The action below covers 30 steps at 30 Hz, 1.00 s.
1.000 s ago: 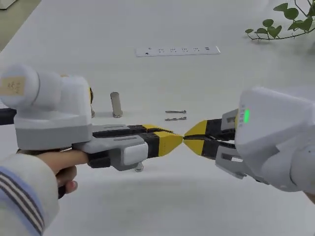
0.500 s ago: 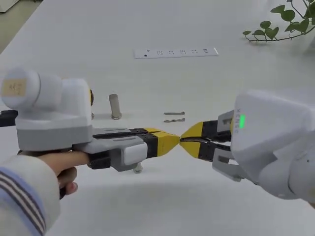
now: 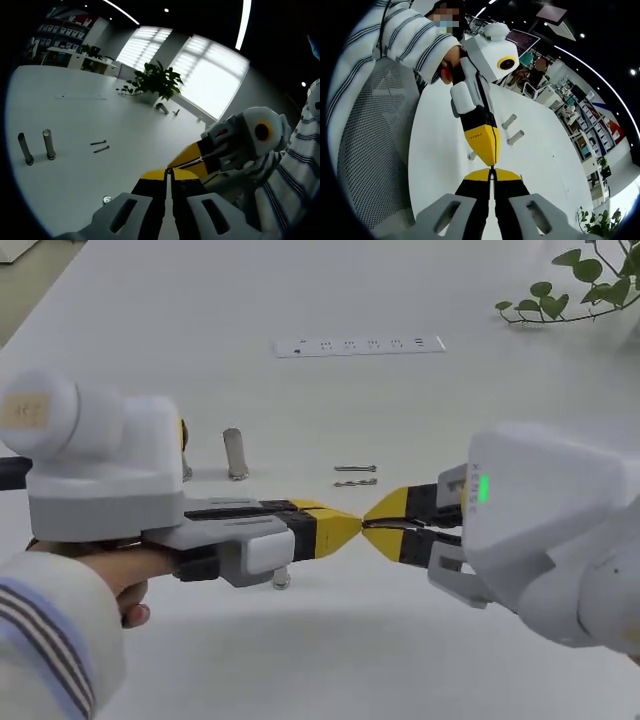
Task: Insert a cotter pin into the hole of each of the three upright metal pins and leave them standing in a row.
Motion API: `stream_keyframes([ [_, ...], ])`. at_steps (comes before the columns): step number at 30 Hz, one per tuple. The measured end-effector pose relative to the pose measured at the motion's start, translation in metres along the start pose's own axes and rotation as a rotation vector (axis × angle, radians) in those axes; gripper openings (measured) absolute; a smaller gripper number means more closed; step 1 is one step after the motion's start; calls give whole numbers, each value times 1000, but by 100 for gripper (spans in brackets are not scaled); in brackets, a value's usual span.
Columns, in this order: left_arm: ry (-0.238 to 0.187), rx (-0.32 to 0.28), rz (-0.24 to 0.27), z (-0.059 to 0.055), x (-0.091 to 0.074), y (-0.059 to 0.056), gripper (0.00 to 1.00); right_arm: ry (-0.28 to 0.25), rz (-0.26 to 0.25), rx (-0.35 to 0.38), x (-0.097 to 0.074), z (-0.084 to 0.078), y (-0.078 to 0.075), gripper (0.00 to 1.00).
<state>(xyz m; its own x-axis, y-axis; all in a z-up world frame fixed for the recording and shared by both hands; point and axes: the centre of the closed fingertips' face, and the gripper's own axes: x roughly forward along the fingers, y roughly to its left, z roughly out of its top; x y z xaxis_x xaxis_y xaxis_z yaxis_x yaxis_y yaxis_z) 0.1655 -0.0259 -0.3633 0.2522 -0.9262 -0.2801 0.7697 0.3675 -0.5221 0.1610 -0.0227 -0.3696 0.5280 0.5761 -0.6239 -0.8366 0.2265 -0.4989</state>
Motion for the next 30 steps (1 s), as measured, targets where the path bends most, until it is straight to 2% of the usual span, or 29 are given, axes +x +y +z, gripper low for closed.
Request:
stream_keyframes([
  [11, 18, 32, 16, -2, -3, 1, 0, -9, 4, 8, 3, 2, 0, 0],
  [18, 32, 72, 23, -5, -5, 2, 0, -8, 13, 34, 5, -1, -1, 1],
  [21, 32, 97, 26, -5, -7, 2, 0, -14, 26, 69, 6, -4, -1, 8],
  [24, 33, 121, 24, -4, -9, 1, 0, -29, 50, 121, 6, -8, 2, 9],
  [30, 47, 224, 0, -6, -12, -4, 0, -82, 73, 214, 4, -7, 1, 10],
])
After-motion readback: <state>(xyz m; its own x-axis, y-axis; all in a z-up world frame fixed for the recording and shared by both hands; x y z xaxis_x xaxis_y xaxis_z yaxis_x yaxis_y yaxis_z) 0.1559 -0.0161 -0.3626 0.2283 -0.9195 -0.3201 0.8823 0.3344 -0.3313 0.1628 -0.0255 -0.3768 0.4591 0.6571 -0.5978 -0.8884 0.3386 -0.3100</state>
